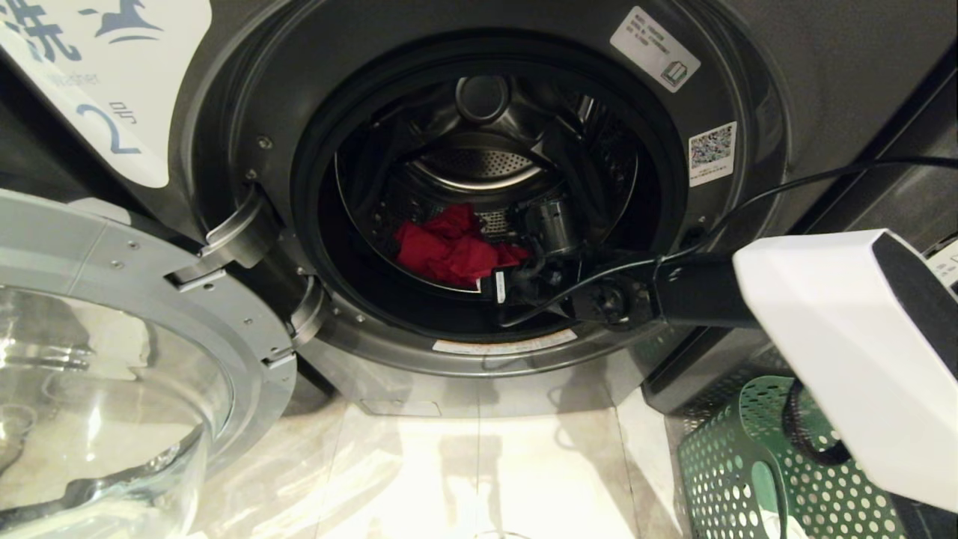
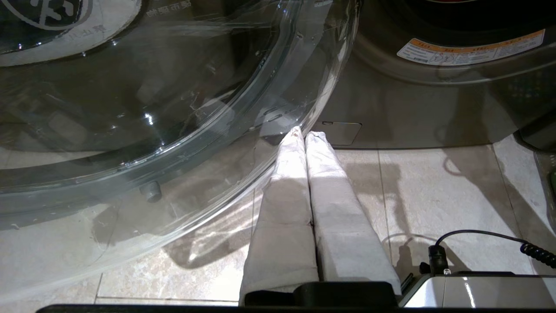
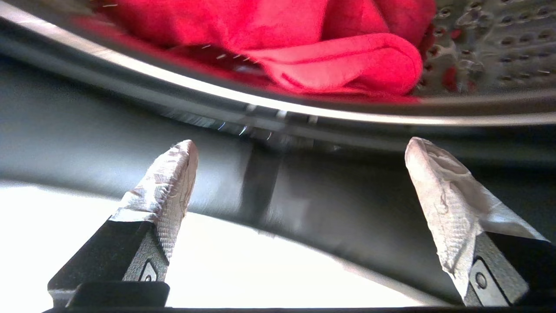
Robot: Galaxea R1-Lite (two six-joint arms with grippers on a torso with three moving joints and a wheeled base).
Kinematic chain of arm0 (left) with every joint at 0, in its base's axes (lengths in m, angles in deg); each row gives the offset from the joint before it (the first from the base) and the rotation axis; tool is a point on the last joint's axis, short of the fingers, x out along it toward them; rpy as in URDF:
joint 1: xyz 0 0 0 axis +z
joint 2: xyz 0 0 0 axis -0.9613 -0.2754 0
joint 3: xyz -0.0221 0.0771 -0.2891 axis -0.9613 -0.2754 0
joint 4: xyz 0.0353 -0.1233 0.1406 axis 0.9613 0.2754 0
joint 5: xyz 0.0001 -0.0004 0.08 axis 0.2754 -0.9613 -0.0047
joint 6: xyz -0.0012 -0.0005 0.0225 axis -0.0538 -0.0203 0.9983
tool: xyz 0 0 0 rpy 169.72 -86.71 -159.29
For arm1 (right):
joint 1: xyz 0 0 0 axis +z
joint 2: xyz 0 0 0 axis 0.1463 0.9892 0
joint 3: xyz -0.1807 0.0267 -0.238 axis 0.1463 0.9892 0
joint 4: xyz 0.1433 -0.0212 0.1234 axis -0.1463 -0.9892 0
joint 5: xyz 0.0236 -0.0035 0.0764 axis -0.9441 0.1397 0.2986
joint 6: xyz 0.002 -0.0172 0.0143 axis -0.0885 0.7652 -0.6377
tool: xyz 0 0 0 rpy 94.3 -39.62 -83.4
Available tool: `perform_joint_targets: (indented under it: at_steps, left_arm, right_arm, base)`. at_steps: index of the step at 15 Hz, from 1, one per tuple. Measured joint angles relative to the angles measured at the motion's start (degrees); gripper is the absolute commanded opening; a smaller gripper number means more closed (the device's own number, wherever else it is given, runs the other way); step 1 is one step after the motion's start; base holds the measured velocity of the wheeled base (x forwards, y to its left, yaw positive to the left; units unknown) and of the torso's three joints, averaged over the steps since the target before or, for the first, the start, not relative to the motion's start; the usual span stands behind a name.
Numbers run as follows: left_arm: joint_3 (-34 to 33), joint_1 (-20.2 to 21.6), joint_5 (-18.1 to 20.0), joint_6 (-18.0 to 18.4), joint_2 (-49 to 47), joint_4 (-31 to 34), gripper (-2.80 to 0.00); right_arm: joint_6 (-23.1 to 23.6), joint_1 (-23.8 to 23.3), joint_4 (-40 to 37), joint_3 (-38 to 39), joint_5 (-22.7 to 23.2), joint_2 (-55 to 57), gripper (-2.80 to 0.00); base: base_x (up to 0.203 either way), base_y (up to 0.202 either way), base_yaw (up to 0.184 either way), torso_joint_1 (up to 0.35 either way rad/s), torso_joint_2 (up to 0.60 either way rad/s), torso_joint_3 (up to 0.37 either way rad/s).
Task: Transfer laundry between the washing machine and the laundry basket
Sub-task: Pick a cloth and place it into the basket
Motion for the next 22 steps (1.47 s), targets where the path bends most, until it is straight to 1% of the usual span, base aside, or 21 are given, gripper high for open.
perform_joint_targets:
  at_steps: [1, 3, 6, 9, 11, 13, 14, 15, 17, 19, 20, 21, 22]
  left_arm:
    - [0.0, 0.0, 0.0, 0.0, 0.0, 0.0, -2.8]
    - [0.0, 0.0, 0.0, 0.0, 0.0, 0.0, -2.8]
    - [0.0, 0.0, 0.0, 0.02, 0.0, 0.0, -2.8]
    - [0.0, 0.0, 0.0, 0.02, 0.0, -0.02, -2.8]
    - [0.0, 0.0, 0.0, 0.0, 0.0, -0.02, -2.8]
    - [0.0, 0.0, 0.0, 0.0, 0.0, 0.0, -2.8]
    - [0.0, 0.0, 0.0, 0.0, 0.0, -0.01, -2.8]
    - [0.0, 0.0, 0.0, 0.0, 0.0, 0.0, -2.8]
    - [0.0, 0.0, 0.0, 0.0, 0.0, 0.0, -2.8]
    - [0.0, 0.05, 0.0, 0.0, 0.0, 0.0, -2.8]
    - [0.0, 0.02, 0.0, 0.0, 0.0, 0.0, -2.8]
    - [0.0, 0.02, 0.0, 0.0, 0.0, 0.0, -2.8]
    - [0.0, 0.02, 0.0, 0.0, 0.0, 0.0, -2.8]
  right_arm:
    - [-0.05, 0.31, -0.31, 3.93, 0.96, -3.31, 0.0]
    - [-0.07, 1.24, -0.79, 14.33, 3.07, -10.95, 0.0]
    - [-0.13, 4.37, -1.08, 33.22, 5.9, -26.18, 0.0]
    - [0.01, 8.64, -2.41, 52.33, 6.61, -43.36, 0.0]
    - [0.41, 10.59, -6.11, 63.25, 5.31, -54.93, 0.0]
    - [1.61, 11.31, -12.46, 71.74, 1.95, -66.14, 0.0]
    - [2.67, 10.72, -15.56, 75.84, -0.29, -71.69, 0.0]
    - [3.96, 9.28, -18.01, 79.48, -2.63, -77.22, 0.0]
    - [7.96, 4.38, -20.53, 85.25, -7.92, -87.2, 0.0]
    - [12.51, -1.08, -20.45, 90.43, -14.8, -95.4, 0.0]
    - [13.96, -4.04, -18.92, 93.29, -18.76, -98.35, 0.0]
    - [14.78, -6.75, -16.26, 96.27, -21.66, -100.49, 0.0]
    - [15.83, -9.32, -12.66, 98.82, -22.71, -102.07, 0.0]
  base:
    - [0.0, 0.0, 0.0, 0.0, 0.0, 0.0]
    - [0.0, 0.0, 0.0, 0.0, 0.0, 0.0]
    - [0.0, 0.0, 0.0, 0.0, 0.0, 0.0]
    - [0.0, 0.0, 0.0, 0.0, 0.0, 0.0]
    - [0.0, 0.0, 0.0, 0.0, 0.0, 0.0]
    - [0.0, 0.0, 0.0, 0.0, 0.0, 0.0]
    - [0.0, 0.0, 0.0, 0.0, 0.0, 0.0]
    - [0.0, 0.0, 0.0, 0.0, 0.0, 0.0]
    - [0.0, 0.0, 0.0, 0.0, 0.0, 0.0]
    - [0.0, 0.0, 0.0, 0.0, 0.0, 0.0]
    - [0.0, 0.0, 0.0, 0.0, 0.0, 0.0]
    - [0.0, 0.0, 0.0, 0.0, 0.0, 0.0]
    - [0.0, 0.0, 0.0, 0.0, 0.0, 0.0]
